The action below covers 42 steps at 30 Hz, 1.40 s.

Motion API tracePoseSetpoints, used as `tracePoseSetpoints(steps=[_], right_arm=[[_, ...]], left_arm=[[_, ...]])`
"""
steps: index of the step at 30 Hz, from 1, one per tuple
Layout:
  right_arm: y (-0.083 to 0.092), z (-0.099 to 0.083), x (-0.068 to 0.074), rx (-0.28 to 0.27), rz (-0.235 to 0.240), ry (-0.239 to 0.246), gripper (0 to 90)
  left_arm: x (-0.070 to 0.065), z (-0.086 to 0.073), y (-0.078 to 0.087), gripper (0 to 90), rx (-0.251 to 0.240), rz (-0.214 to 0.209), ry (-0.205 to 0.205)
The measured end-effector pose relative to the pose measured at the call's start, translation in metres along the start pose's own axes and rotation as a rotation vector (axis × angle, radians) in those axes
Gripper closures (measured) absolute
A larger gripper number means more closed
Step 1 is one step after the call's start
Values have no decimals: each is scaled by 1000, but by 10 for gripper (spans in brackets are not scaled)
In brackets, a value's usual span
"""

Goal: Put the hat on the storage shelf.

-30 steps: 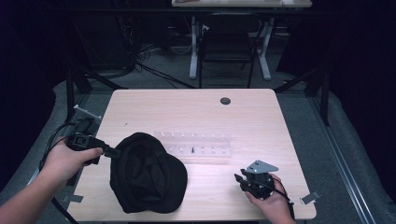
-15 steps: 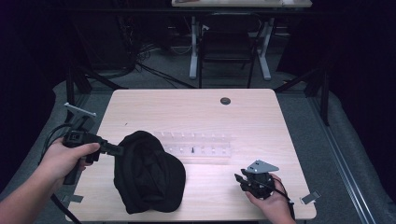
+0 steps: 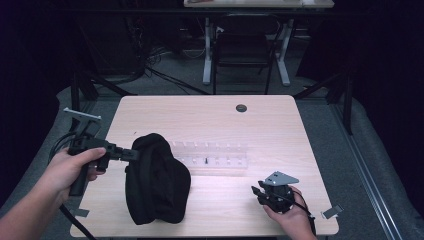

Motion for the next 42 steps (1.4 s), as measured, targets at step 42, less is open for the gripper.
tracePoseSetpoints(steps=[42], right_arm=[[-1, -1, -1, 1, -2, -7, 663]], left_arm=[[-42, 71, -13, 858, -252, -177, 46]])
Point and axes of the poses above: each handheld gripper's, and its own axes: y roughly backward along the jaws, z roughly out of its top, x roughly to its left, the point moved 6 cm from there along -y, roughly forward along the jaws, and after that the axes turned 12 degrees about -x, right-handed, at the moved point
